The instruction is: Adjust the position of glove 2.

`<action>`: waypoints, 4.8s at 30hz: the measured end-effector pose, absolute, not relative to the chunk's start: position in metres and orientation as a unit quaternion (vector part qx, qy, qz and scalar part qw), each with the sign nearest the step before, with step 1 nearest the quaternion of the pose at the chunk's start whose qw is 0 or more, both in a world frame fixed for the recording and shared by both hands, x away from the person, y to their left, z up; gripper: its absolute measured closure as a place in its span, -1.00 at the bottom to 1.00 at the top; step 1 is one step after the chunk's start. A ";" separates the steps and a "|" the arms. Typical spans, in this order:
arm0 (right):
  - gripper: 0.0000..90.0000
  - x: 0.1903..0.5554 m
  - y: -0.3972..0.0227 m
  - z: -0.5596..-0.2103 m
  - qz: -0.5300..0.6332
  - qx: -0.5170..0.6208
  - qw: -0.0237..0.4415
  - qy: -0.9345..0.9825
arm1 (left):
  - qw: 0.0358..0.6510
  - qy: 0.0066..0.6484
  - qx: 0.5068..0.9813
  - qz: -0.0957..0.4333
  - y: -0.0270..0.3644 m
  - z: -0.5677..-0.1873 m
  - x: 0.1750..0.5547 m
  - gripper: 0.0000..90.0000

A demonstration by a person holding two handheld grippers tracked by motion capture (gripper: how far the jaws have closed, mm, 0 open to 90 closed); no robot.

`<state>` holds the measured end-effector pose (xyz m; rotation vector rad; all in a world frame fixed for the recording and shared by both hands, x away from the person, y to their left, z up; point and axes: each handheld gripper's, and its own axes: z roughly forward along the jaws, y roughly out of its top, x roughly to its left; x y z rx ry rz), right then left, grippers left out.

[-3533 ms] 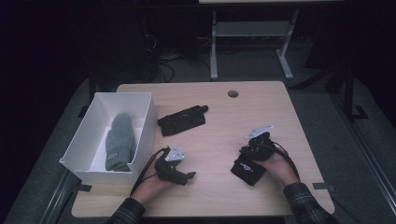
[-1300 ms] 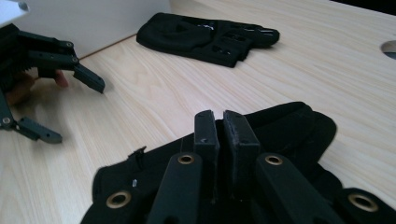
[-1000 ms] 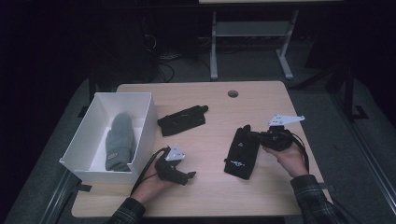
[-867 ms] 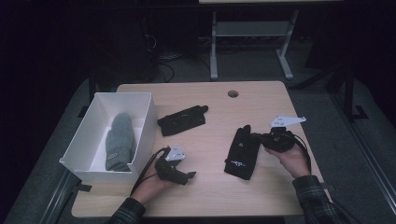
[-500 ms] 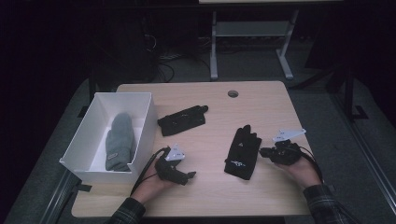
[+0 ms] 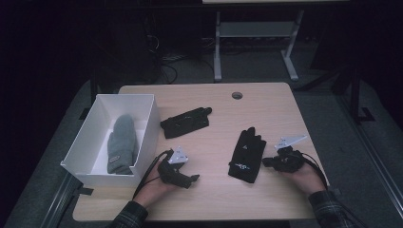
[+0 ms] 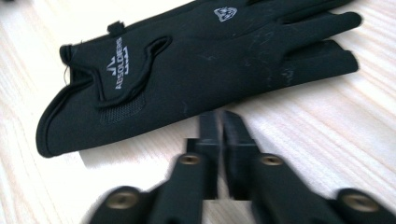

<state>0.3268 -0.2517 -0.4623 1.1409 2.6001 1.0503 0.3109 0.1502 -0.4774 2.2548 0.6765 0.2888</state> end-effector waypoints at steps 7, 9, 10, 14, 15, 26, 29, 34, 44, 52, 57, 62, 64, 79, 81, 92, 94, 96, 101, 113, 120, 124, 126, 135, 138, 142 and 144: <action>0.56 0.325 -0.255 -0.455 0.375 0.389 0.034 0.841 | 0.375 0.264 0.881 0.113 0.150 -0.477 0.311 -0.72; 0.45 0.325 -0.253 -0.454 0.384 0.381 0.029 0.841 | 0.376 0.264 0.881 0.113 0.150 -0.477 0.311 -0.72; 0.38 0.324 -0.250 -0.454 0.385 0.381 0.025 0.840 | 0.376 0.264 0.881 0.113 0.150 -0.477 0.311 -0.72; 0.34 0.325 -0.240 -0.459 0.363 0.385 0.024 0.848 | 0.376 0.264 0.881 0.113 0.150 -0.477 0.311 -0.72; 0.42 0.325 -0.238 -0.461 0.355 0.384 0.027 0.852 | 0.376 0.265 0.881 0.113 0.150 -0.477 0.311 -0.72; 1.00 0.322 -0.230 -0.462 0.348 0.361 0.048 0.864 | 0.375 0.264 0.881 0.113 0.150 -0.477 0.311 -0.72; 1.00 0.320 -0.232 -0.455 0.365 0.357 0.065 0.858 | 0.375 0.264 0.881 0.113 0.150 -0.477 0.311 -0.72; 1.00 0.320 -0.238 -0.438 0.388 0.356 0.093 0.845 | 0.375 0.264 0.881 0.113 0.150 -0.477 0.311 -0.72; 1.00 0.316 -0.256 -0.389 0.440 0.353 0.145 0.813 | 0.376 0.266 0.880 0.113 0.150 -0.477 0.311 -0.72; 1.00 0.323 -0.205 -0.402 0.419 0.304 0.113 0.848 | 0.376 0.265 0.881 0.113 0.150 -0.477 0.311 -0.72; 0.84 0.330 -0.180 -0.411 0.425 0.290 0.094 0.852 | 0.378 0.266 0.880 0.113 0.149 -0.478 0.311 -0.72; 0.70 0.330 -0.180 -0.409 0.449 0.285 0.086 0.842 | 0.377 0.265 0.880 0.113 0.150 -0.477 0.311 -0.72; 0.79 0.330 -0.185 -0.408 0.448 0.290 0.095 0.841 | 0.376 0.265 0.880 0.114 0.150 -0.477 0.311 -0.72; 1.00 0.345 -0.184 -0.461 0.325 0.309 0.086 0.889 | 0.375 0.264 0.882 0.112 0.149 -0.477 0.311 -0.72; 1.00 0.342 -0.186 -0.460 0.319 0.311 0.080 0.892 | 0.375 0.264 0.882 0.112 0.149 -0.477 0.311 -0.72; 0.57 0.317 -0.201 -0.456 0.342 0.319 0.068 0.881 | 0.353 0.270 0.889 0.113 0.146 -0.471 0.315 -0.60; 0.40 0.317 -0.207 -0.454 0.358 0.328 0.078 0.871 | 0.358 0.272 0.886 0.111 0.146 -0.468 0.317 -0.33; 0.23 0.318 -0.213 -0.452 0.370 0.335 0.089 0.862 | 0.365 0.275 0.882 0.114 0.146 -0.463 0.320 -0.04; -0.01 0.318 -0.225 -0.455 0.375 0.345 0.107 0.854 | 0.356 0.301 0.873 0.140 0.142 -0.449 0.342 0.72; -0.16 0.315 -0.248 -0.460 0.368 0.366 0.113 0.848 | 0.326 0.365 0.851 0.190 0.134 -0.441 0.409 0.99; -0.17 0.315 -0.246 -0.461 0.370 0.368 0.109 0.846 | 0.302 0.394 0.839 0.223 0.136 -0.447 0.447 0.99; -0.17 0.315 -0.247 -0.460 0.372 0.363 0.111 0.847 | 0.277 0.409 0.841 0.223 0.137 -0.454 0.461 0.99; -0.17 0.315 -0.248 -0.460 0.372 0.364 0.111 0.847 | 0.274 0.411 0.842 0.216 0.137 -0.459 0.462 0.99; -0.17 0.314 -0.246 -0.460 0.373 0.365 0.110 0.846 | 0.288 0.380 0.861 0.177 0.126 -0.460 0.444 0.99; -0.16 0.314 -0.245 -0.460 0.371 0.365 0.111 0.847 | 0.300 0.378 0.862 0.155 0.122 -0.459 0.436 0.99; -0.17 0.314 -0.246 -0.459 0.373 0.362 0.114 0.847 | 0.312 0.361 0.870 0.124 0.111 -0.459 0.422 0.99; -0.16 0.314 -0.245 -0.460 0.372 0.365 0.112 0.846 | 0.315 0.352 0.875 0.109 0.106 -0.458 0.415 0.99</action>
